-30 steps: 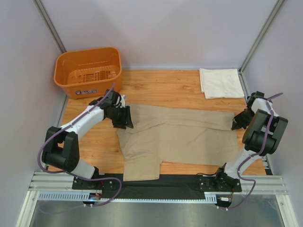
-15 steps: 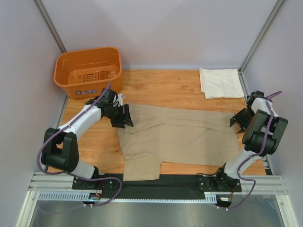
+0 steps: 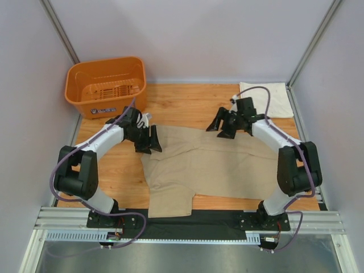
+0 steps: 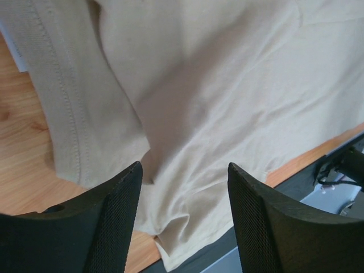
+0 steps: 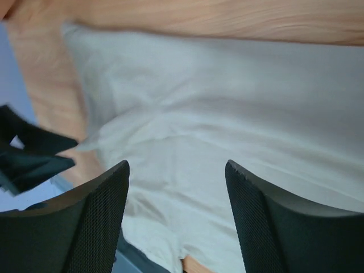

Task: Fold and stack the t-shirts
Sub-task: Fold the tshirt

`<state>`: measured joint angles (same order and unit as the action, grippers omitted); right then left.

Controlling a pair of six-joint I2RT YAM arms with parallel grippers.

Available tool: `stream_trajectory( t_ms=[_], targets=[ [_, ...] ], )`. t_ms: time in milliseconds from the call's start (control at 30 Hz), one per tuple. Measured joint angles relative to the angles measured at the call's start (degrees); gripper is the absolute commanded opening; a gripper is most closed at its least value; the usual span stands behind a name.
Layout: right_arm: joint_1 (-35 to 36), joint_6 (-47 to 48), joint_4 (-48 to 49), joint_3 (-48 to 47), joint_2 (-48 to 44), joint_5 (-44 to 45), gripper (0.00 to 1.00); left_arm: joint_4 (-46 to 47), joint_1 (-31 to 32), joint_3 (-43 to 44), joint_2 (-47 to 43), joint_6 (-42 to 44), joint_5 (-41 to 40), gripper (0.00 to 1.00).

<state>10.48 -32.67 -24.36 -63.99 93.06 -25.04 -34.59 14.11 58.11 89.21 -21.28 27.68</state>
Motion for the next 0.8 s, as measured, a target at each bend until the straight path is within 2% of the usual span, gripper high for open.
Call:
stream_trajectory(
  t_ms=[100,200,267,300,433,600,800],
  targets=[
    [8.2,-3.1,5.3,-0.2,3.7,-4.0,0.68,-1.6,0.0,0.2,1.7,0.3,-1.9,0.67],
    [13.6,-4.6,7.3,-0.8,7.0,-6.1,0.67,-2.8,0.0,0.2,2.6,0.5,-3.2,0.66],
    [15.7,-5.3,8.0,-0.8,8.1,-6.9,0.66,-3.0,0.0,0.2,3.1,0.3,-3.2,0.51],
    [16.6,-5.6,8.2,-0.8,8.4,-7.4,0.66,-3.0,0.0,0.2,3.3,0.4,-2.9,0.37],
    [18.6,-6.4,9.5,-0.8,9.0,-9.2,0.65,-2.9,0.0,0.9,4.7,-0.3,-0.5,0.14],
    [19.2,-6.7,10.4,-0.8,9.8,-10.3,0.63,-2.6,-0.1,5.6,5.2,-2.9,2.5,0.04],
    [20.3,-7.2,12.5,-0.2,10.4,-10.7,0.53,2.1,-1.1,12.0,7.4,-8.2,5.5,0.02]
  ],
)
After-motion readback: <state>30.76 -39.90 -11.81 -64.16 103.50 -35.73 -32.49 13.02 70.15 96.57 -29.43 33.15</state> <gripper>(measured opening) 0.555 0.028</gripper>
